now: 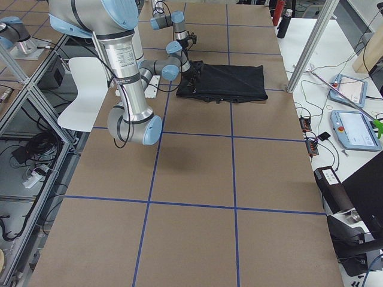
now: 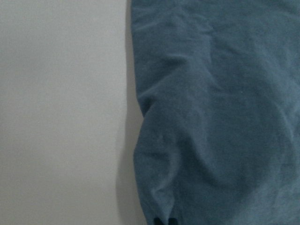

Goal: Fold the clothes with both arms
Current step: 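Lower the right gripper to the shirt's corner nearest the robot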

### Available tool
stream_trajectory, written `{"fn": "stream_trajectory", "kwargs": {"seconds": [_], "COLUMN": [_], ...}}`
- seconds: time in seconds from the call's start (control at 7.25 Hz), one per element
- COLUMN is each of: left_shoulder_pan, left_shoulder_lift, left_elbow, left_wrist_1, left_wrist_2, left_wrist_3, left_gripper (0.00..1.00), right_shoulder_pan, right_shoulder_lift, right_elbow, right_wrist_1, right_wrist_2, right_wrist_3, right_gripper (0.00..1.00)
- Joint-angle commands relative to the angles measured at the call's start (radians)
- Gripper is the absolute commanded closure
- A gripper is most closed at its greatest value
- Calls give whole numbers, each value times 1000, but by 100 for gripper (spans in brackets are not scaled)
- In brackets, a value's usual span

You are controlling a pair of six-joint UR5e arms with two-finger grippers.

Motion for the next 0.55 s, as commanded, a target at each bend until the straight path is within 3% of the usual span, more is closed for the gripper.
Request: {"fn": "stream_trajectory", "kwargs": {"seconds": [0.0,0.41], "left_shoulder_pan": [-2,-2], "left_shoulder_lift": [1,9], "left_elbow": [-4,-17], "left_wrist_1": [0,0], "left_wrist_2": [0,-2], "left_wrist_3": [0,0], "left_gripper": [100,100], "right_shoulder_pan": [-62,-56], "right_shoulder_lift": [2,13], "right_elbow": [-17,-79], "right_wrist_1": [6,6], "right_wrist_2": [-73,-102], "right_wrist_3": [86,73], "right_gripper": [16,24]}}
